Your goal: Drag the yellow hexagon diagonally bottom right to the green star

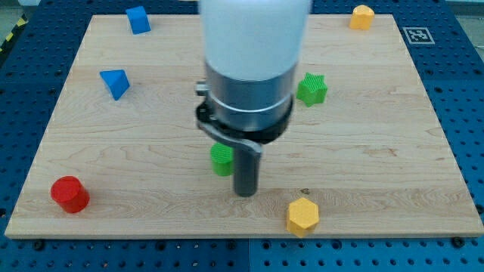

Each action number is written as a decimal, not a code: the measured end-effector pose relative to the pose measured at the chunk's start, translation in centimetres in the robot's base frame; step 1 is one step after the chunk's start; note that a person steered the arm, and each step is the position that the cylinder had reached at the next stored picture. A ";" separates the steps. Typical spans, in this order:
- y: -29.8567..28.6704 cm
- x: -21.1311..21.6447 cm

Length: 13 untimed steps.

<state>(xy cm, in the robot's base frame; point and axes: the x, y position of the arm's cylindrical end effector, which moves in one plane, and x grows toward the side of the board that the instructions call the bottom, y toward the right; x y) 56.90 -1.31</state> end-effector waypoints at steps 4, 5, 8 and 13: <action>1.5 5.0; 2.2 4.9; 12.1 1.2; 25.4 4.9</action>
